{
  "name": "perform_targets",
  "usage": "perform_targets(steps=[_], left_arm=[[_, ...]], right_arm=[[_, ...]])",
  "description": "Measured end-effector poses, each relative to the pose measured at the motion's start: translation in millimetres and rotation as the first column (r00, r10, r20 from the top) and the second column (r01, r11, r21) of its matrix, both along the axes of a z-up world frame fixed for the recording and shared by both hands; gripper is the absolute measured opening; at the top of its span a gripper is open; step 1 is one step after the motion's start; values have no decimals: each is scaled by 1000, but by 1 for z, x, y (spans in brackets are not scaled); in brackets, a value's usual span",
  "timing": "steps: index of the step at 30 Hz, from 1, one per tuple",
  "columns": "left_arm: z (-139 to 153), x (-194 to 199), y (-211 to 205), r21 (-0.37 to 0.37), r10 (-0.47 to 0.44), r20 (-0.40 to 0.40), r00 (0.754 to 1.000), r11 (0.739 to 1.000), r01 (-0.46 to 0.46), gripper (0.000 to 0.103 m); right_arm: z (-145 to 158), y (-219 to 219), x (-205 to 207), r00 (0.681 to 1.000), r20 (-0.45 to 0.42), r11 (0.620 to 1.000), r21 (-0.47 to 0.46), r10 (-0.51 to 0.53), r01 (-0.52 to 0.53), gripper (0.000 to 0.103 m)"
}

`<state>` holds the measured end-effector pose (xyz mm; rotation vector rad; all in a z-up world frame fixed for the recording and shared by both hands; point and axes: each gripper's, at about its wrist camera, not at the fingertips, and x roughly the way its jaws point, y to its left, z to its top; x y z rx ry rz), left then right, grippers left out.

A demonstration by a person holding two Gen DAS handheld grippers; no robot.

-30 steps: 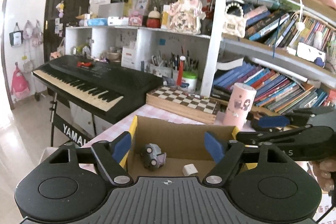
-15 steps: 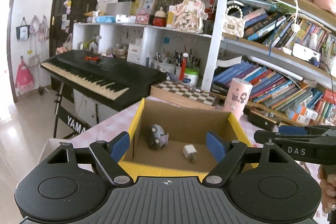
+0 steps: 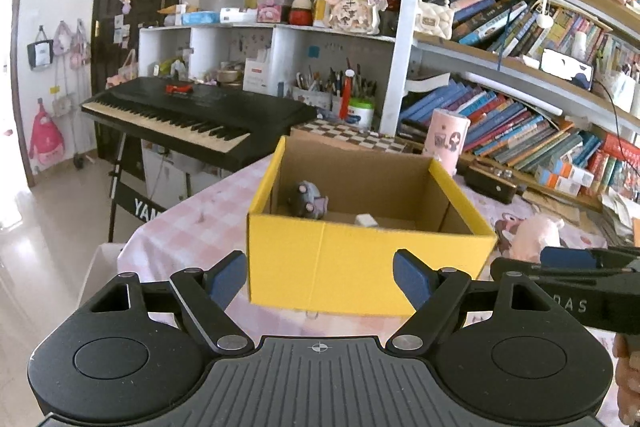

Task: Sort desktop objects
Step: 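Raise both open tools out of the box and back toward the table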

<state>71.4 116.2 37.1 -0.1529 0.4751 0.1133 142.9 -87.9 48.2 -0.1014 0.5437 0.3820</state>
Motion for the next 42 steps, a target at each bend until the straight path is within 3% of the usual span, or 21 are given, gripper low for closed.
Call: perform_targets(steps=[23,42], left_arm=[[-26,-59,2,-15,-38,-113,993,999,36,82],[-36,-62,-16,-45,-128,-165,978,992,122,82]], right_arm=[[-33,14,-79,995,-96,999,-41,-26,22,58],[-44,0,-101,984,-153,993,-88,-95,82,62]])
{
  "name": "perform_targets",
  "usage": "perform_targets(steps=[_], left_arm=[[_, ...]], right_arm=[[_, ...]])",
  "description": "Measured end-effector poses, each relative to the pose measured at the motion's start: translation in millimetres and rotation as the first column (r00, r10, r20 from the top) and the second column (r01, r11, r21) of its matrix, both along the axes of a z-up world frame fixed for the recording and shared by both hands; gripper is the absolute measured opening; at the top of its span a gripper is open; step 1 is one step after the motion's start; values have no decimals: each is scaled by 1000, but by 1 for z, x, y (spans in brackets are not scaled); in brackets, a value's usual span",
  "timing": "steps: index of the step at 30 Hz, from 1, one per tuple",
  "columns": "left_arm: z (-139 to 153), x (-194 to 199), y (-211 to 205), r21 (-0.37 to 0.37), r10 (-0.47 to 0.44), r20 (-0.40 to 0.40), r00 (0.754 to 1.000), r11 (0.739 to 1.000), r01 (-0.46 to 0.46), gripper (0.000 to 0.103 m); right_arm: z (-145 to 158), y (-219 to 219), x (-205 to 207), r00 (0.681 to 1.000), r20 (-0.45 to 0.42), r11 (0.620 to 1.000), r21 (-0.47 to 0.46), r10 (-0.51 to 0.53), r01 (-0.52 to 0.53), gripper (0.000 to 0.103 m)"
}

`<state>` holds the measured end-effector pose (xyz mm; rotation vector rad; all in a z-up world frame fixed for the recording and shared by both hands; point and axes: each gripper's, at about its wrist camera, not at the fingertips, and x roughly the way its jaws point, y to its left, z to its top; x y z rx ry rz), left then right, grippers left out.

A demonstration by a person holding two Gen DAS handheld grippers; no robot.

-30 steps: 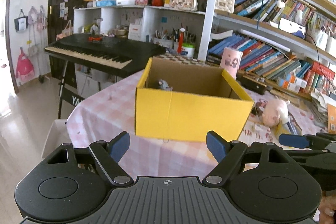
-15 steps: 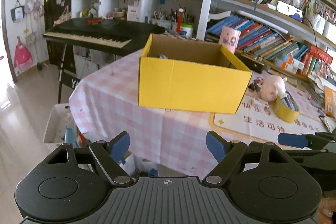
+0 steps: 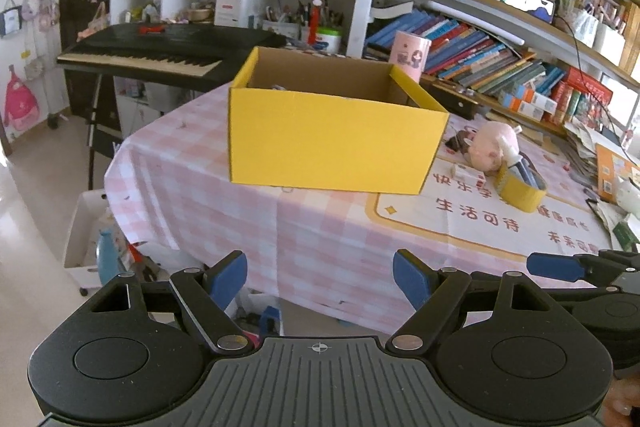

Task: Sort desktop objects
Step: 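Raise both open tools out of the box and back toward the table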

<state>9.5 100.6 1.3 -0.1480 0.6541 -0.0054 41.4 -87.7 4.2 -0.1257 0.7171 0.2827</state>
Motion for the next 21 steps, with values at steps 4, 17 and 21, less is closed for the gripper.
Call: perform_targets(steps=[4,17,21], left_arm=[[-1,4,-8,-4,-26,-7,1000,1000,26,83],[-4,22,-44,-2,-155,-18,988,988,155,83],[-4,28,-54,-4,-181,-17,983,983,181,84]], right_arm=[[-1,-8,-1,1000,-4,1000,-5,-26,26,62],[-4,-45,-3,989,-11,989,-12,-148,148,66],[-4,-57,-2,984,-12,984,-12,-178,178,67]])
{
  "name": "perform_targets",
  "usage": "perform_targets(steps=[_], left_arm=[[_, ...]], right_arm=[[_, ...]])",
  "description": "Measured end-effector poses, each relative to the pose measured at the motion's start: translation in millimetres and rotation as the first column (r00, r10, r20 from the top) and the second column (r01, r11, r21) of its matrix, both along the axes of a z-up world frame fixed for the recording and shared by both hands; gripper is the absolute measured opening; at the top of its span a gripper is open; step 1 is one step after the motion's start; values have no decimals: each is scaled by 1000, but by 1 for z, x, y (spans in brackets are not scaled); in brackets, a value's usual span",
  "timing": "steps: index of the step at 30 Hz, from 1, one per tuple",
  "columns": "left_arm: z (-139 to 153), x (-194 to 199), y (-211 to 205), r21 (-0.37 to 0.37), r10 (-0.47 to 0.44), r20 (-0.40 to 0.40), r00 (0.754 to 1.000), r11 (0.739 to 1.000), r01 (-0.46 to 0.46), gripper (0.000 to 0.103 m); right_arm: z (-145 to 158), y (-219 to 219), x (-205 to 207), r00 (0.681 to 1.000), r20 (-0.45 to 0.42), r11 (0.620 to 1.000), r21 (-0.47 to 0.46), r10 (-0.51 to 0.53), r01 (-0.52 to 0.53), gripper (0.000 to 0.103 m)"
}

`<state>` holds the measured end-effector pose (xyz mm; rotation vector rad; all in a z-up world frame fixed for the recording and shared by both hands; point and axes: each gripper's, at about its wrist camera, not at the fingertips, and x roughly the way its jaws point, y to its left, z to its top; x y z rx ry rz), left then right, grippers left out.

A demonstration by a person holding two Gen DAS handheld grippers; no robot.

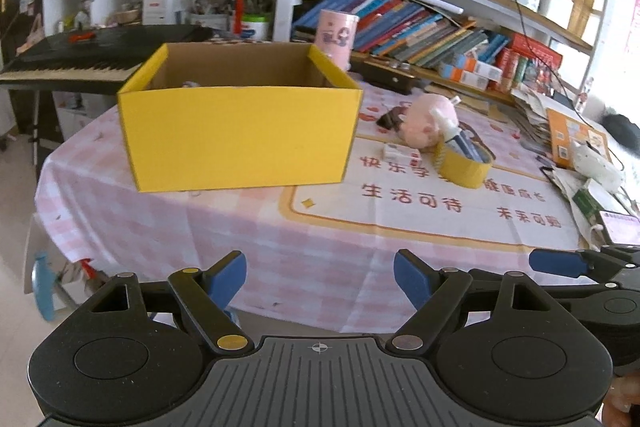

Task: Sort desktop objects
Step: 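Raise both open tools out of the box and back toward the table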

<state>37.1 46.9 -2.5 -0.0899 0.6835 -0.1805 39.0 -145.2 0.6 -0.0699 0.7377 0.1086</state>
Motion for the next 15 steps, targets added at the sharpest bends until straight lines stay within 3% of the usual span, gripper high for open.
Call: perform_targets(steps=[15], left_arm=[[0,31,-50,1,-58,-14,998,998,58,89]], right_arm=[[-2,-49,23,998,-22,998,-4,-65,65,70]])
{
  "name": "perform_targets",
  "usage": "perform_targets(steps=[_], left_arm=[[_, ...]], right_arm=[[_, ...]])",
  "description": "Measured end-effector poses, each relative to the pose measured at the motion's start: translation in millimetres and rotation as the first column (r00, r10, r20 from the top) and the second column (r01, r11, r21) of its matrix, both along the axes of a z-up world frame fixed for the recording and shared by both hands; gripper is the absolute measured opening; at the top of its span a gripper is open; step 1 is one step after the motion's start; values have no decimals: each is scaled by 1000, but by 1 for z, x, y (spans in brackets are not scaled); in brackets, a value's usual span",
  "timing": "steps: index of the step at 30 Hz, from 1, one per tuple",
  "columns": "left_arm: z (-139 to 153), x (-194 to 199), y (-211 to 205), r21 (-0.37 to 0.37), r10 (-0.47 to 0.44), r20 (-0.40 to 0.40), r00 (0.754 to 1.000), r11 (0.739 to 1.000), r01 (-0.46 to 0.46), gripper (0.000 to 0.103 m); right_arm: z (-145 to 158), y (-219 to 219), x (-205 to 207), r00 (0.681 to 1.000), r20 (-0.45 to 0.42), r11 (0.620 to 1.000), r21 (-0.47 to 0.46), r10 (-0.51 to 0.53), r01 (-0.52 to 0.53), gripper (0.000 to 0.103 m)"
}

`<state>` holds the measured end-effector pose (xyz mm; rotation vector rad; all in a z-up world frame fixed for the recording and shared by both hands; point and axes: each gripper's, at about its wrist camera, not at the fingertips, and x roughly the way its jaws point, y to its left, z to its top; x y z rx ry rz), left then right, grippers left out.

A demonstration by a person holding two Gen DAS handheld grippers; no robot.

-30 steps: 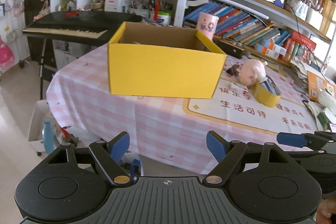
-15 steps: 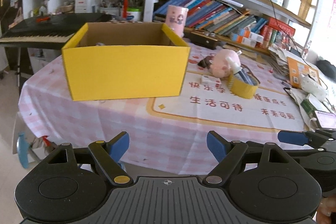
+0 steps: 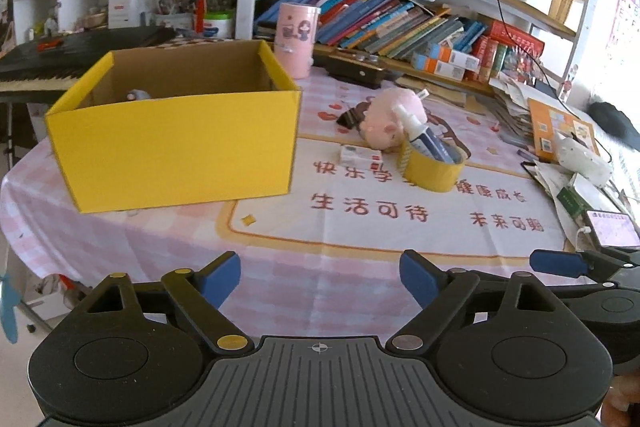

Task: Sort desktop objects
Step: 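Raise both open tools out of the box and back toward the table, then move the right tool toward the yellow tape roll with spray bottle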

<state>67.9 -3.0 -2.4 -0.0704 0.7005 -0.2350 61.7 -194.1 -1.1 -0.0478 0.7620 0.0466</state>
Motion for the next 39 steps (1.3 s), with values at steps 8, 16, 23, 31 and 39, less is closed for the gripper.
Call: perform_targets(steps=[8,16,23,31,39], left_arm=[[0,22,-25,7,6,-11,1000,1000,-6,89],[2,44,-50,20,18,-10,1000,1000,-18,89],[4,64,-77,31,20,-5,1000,999,-20,89],[4,79,-102,46,39,-6,999,998,-39,89],[6,90,-115,64,83,-5,997,995,-82,89]], right_arm=[[-1,-25,23,1000,-15,1000,6,11,-11,70],[1,-48,52,999,-14,999,17,31,-30,70],[2,-74,77,999,-5,999,25,40,-39,70],[1,-101,99,999,0,998,40,54,-54,71],[1,-114,118,996,7,994,56,94,-94,71]])
